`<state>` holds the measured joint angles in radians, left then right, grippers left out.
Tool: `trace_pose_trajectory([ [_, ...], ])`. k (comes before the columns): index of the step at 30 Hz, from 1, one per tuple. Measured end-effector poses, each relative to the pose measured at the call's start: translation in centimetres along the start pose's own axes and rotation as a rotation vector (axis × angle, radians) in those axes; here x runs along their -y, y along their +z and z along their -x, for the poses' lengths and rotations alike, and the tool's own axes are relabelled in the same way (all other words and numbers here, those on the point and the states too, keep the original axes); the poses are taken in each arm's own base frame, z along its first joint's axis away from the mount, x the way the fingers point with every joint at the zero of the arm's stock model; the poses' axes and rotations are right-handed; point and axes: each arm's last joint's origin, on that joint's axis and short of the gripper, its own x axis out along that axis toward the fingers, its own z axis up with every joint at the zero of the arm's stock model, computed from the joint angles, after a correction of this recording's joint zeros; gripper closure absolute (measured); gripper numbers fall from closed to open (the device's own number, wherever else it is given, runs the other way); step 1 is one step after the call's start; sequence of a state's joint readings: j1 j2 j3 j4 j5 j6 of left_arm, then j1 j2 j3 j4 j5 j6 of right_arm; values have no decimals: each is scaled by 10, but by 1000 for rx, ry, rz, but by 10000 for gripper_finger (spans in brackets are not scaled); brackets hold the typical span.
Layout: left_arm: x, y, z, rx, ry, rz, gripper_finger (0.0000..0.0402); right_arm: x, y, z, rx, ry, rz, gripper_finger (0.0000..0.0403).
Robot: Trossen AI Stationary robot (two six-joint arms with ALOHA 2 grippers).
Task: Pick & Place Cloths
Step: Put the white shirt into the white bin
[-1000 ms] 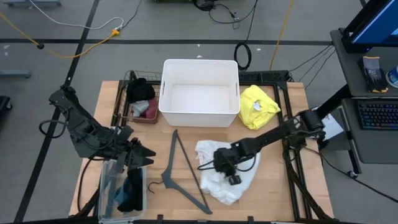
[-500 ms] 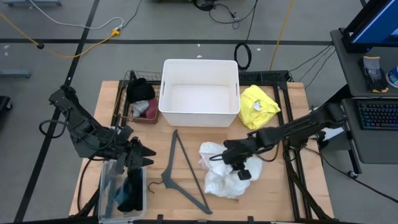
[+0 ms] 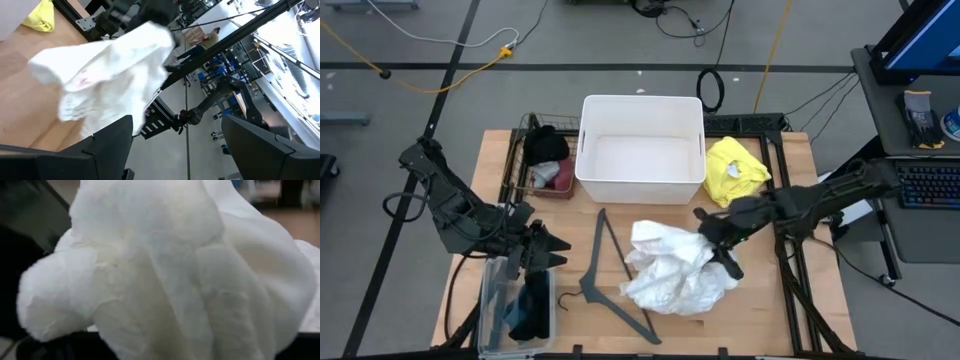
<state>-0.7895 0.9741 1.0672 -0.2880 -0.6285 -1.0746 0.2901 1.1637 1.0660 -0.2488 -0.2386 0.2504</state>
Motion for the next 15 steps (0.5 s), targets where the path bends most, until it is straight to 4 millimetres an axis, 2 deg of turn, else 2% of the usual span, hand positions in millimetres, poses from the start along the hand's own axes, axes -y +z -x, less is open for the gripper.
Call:
trace_pose_trajectory([
  [9, 0, 0, 0, 0, 0, -39, 91, -12, 39, 45, 418, 61, 121, 338],
  [15, 0, 0, 0, 0, 0, -78, 91, -8, 66, 79, 630, -17, 278, 338],
])
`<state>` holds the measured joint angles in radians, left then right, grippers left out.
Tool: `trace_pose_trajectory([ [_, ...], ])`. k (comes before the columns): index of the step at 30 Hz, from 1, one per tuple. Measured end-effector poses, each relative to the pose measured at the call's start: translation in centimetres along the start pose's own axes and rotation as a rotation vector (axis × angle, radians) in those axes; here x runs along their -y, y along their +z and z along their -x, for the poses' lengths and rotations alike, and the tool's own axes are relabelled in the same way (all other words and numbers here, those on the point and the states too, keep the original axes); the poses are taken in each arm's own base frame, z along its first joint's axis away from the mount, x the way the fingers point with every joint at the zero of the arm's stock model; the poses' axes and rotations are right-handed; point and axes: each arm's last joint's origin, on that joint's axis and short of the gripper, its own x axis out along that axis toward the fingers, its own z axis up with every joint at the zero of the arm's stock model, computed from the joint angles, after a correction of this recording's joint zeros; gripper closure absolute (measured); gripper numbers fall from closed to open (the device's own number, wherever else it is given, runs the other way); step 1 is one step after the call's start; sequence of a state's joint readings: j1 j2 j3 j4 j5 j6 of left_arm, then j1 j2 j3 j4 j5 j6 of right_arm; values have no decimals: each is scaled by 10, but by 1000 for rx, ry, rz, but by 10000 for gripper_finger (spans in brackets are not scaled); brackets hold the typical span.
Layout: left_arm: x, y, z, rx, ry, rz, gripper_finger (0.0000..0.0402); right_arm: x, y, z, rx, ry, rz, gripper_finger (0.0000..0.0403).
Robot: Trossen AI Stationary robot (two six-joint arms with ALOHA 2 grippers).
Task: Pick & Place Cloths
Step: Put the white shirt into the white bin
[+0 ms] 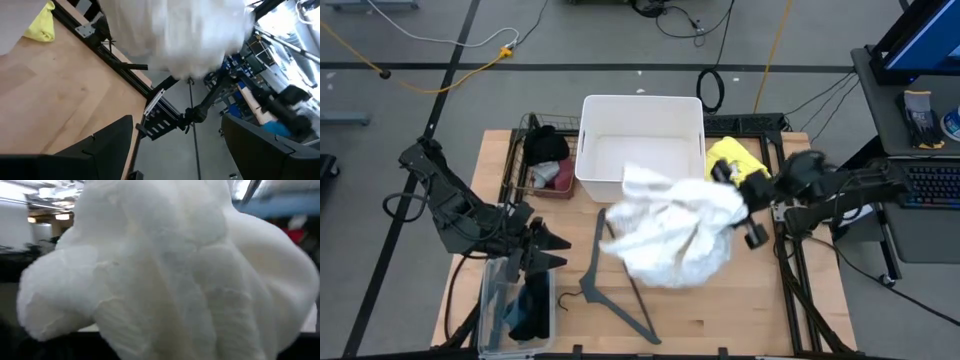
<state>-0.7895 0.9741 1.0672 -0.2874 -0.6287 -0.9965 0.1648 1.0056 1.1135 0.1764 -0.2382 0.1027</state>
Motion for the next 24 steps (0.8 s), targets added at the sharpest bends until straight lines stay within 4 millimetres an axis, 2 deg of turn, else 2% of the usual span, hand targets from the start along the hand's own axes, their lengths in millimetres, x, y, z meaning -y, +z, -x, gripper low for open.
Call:
trace_pose_trajectory([
  [8, 0, 0, 0, 0, 0, -109, 91, 17, 57, 8, 144, -120, 343, 338],
  [13, 0, 0, 0, 1, 1, -205, 91, 26, 80, 8, 180, -191, 516, 338],
  [17, 0, 0, 0, 1, 1, -280, 91, 40, 85, 3, 194, -265, 608, 338],
  [24, 0, 0, 0, 1, 1, -348, 91, 77, 70, -11, 132, -391, 620, 338],
])
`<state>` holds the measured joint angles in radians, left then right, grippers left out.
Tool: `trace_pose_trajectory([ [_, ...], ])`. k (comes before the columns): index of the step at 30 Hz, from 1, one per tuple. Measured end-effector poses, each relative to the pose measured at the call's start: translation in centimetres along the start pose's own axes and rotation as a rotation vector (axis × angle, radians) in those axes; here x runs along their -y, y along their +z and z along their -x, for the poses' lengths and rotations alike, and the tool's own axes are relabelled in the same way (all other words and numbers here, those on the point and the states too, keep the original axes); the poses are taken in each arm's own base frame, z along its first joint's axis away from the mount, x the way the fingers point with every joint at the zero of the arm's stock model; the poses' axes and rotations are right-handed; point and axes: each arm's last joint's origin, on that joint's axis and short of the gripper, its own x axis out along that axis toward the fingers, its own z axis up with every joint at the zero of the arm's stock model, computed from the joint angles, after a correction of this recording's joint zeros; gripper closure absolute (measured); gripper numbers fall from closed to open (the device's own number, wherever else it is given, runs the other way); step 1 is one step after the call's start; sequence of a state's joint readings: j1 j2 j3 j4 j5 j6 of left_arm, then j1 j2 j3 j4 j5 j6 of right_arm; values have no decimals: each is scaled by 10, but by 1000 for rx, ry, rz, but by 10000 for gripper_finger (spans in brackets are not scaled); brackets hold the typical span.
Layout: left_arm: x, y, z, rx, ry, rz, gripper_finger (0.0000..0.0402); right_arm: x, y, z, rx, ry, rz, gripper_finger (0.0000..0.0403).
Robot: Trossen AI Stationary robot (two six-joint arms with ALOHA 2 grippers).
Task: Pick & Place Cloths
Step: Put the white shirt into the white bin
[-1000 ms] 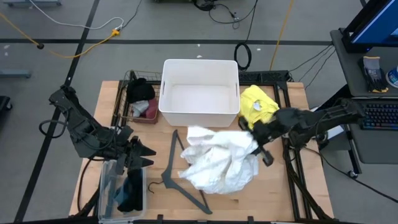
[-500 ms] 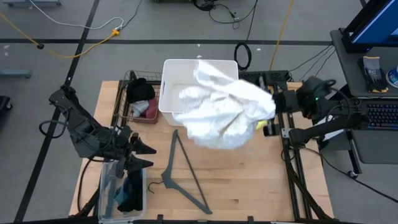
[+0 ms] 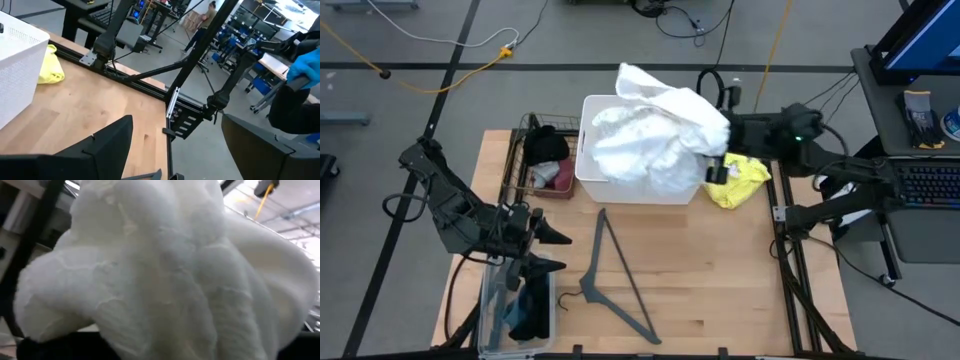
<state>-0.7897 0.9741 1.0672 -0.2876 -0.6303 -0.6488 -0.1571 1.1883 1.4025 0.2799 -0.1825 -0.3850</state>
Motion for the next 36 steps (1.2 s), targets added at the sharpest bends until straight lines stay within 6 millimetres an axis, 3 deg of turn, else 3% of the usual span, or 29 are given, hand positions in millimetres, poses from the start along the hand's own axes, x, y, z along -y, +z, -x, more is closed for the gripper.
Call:
trace_pose_trajectory([
  [13, 0, 0, 0, 0, 1, -53, 91, 25, -52, -23, -74, -104, -14, 338],
  [23, 0, 0, 0, 0, 1, -71, 91, 54, -122, -32, -261, -180, -35, 338],
  [29, 0, 0, 0, -1, 2, -72, 91, 54, -163, -34, -422, -154, -80, 338],
  [36, -1, -1, 0, -9, 8, -82, 91, 46, -195, -32, -599, -100, -139, 338],
])
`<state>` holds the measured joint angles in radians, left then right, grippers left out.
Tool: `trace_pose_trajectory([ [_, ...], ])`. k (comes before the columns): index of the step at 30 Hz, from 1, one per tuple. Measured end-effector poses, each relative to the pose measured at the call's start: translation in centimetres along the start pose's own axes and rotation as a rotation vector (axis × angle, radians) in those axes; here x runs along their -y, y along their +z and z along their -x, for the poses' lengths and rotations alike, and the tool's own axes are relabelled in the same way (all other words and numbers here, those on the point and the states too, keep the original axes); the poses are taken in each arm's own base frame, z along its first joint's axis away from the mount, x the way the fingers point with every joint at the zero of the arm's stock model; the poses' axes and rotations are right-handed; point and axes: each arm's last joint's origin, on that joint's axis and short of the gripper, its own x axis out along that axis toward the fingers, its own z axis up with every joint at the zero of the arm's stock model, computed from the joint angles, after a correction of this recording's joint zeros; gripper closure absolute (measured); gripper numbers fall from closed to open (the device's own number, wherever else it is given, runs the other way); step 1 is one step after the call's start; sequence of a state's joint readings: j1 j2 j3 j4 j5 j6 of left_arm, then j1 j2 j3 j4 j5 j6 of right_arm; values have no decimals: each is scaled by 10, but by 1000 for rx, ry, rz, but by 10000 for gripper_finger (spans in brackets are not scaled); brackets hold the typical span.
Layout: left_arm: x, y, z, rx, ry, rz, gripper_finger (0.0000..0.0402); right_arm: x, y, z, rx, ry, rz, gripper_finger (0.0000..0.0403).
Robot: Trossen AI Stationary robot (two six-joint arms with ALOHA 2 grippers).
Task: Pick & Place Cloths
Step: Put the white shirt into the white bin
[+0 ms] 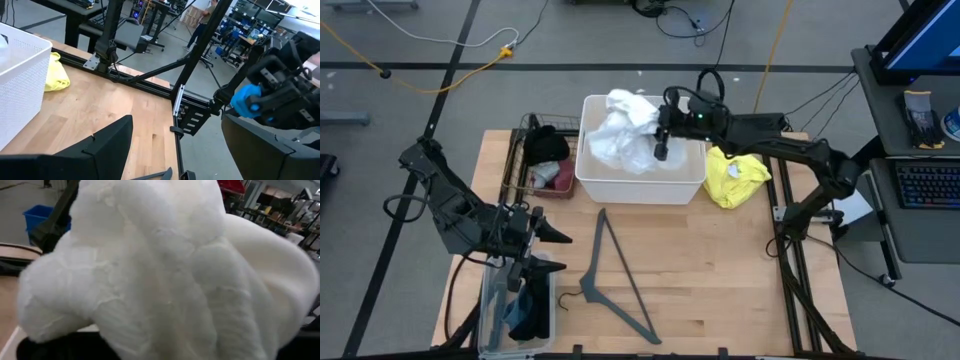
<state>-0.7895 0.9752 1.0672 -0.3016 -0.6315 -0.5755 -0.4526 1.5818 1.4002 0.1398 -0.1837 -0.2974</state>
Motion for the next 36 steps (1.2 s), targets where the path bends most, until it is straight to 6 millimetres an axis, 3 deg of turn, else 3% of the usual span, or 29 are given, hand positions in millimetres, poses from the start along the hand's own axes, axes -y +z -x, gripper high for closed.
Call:
trace_pose_trajectory([
  [17, -1, -1, 0, -6, 6, -3, 91, -6, -72, -43, -269, 59, -105, 338],
  [24, -1, -1, 0, -6, 5, -1, 91, 1, -96, -42, -412, 56, -177, 338],
  [36, -1, -1, 0, -6, 6, -1, 91, 2, -108, -34, -549, 76, -224, 338],
])
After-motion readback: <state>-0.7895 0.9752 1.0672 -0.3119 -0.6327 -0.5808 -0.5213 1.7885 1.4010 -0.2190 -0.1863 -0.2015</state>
